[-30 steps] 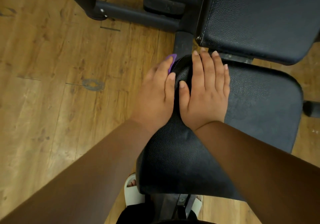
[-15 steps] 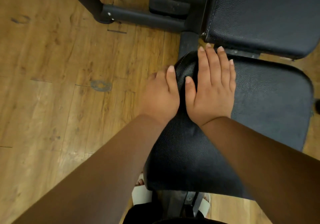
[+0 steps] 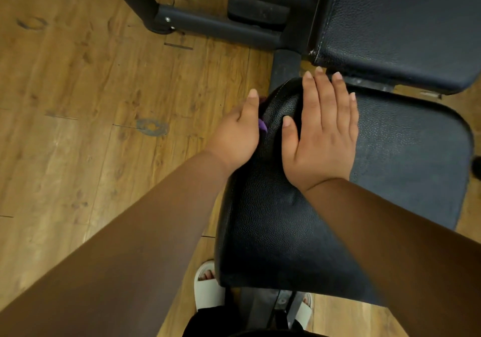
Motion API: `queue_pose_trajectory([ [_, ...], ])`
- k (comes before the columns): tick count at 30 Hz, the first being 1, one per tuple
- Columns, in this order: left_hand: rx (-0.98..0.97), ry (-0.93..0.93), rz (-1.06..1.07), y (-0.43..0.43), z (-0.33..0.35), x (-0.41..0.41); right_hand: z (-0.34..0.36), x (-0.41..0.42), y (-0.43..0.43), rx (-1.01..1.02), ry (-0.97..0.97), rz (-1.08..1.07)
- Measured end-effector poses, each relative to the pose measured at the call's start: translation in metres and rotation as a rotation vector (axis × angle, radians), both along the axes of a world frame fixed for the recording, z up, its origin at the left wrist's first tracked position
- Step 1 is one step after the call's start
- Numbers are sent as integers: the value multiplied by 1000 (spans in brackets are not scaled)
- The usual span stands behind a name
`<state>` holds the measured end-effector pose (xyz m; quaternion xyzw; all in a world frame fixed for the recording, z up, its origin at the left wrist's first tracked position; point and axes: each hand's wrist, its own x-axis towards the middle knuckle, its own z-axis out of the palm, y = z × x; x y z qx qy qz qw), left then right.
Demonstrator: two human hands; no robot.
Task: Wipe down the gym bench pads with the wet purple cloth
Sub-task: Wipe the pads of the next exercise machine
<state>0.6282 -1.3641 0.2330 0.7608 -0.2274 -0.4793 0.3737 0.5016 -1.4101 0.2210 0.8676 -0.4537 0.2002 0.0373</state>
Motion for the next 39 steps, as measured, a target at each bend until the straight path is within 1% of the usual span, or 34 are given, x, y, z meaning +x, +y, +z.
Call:
queue_pose_trajectory([
  [2, -38, 28, -1, 7, -4, -3, 0, 0, 0, 0, 1, 3],
  [5, -237, -205, -31, 14, -9, -14, -2, 0, -1, -4, 2, 3],
  [6, -280, -227, -39, 14, -10, -13, -2, -1, -1, -3, 5, 1],
  [7, -267, -185, -37, 12, -14, -10, -2, 0, -1, -5, 7, 2],
  [10, -17, 135, 26, 0, -11, 5, -2, 0, -1, -5, 8, 4],
  [11, 22, 189, 57, -3, -12, 8, -2, 0, -1, -5, 8, 4],
  [12, 35, 190, 65, -5, -14, 8, -2, 0, -1, -5, 7, 5],
  [14, -11, 110, 57, 0, -12, 1, -1, 0, -1, -3, 8, 5],
  [17, -286, -111, -6, 15, -13, -13, -2, 0, -2, 0, 5, 5],
  [18, -318, -142, -18, 15, -17, -12, -2, 0, -1, 2, 5, 6],
  [19, -278, -116, -26, 12, -22, -8, -2, 0, -1, 2, 5, 5],
  [20, -196, -33, -23, 6, -23, -3, -2, 0, -1, -2, 5, 4],
  [22, -28, 206, 33, -5, -22, 5, -1, 0, -1, -4, 7, 4],
  [23, 15, 251, 81, -8, -19, 7, -2, -1, -1, -4, 6, 6],
  [24, 43, 246, 114, -9, -15, 6, -2, -1, -1, -4, 4, 7],
  [25, 61, 187, 99, -8, -12, 3, -2, 0, -1, -4, 3, 6],
  [26, 35, 98, 69, -3, -9, -4, -2, -1, -1, -1, 4, 4],
  [27, -58, -24, 42, 7, -7, -12, -2, 0, -1, 0, 2, 6],
  [29, -291, -342, 2, 25, -13, -30, -3, 0, -2, -2, 1, 6],
  [30, -325, -494, -13, 31, -15, -37, -3, 0, -2, 0, -1, 6],
  [31, -316, -592, -19, 33, -18, -38, -3, 0, -2, 3, -4, 4],
  [32, -298, -649, -35, 30, -21, -37, -2, 0, -2, 7, -8, 2],
  [33, -263, -634, -60, 24, -16, -34, -2, 0, -1, 9, -11, 1],
  [34, -206, -578, -83, 16, -11, -29, -2, 0, -1, 7, -11, 2],
  [36, -118, -384, -77, -4, -8, -17, -2, -1, -1, 6, -4, 7],
  [37, -105, -345, -57, -8, -10, -15, -1, -1, -1, 12, -1, 10],
  [38, -121, -363, -49, -6, -10, -17, -1, -2, -1, 18, 0, 12],
  [39, -178, -440, -43, 0, -12, -22, -1, -2, -1, 21, -2, 12],
])
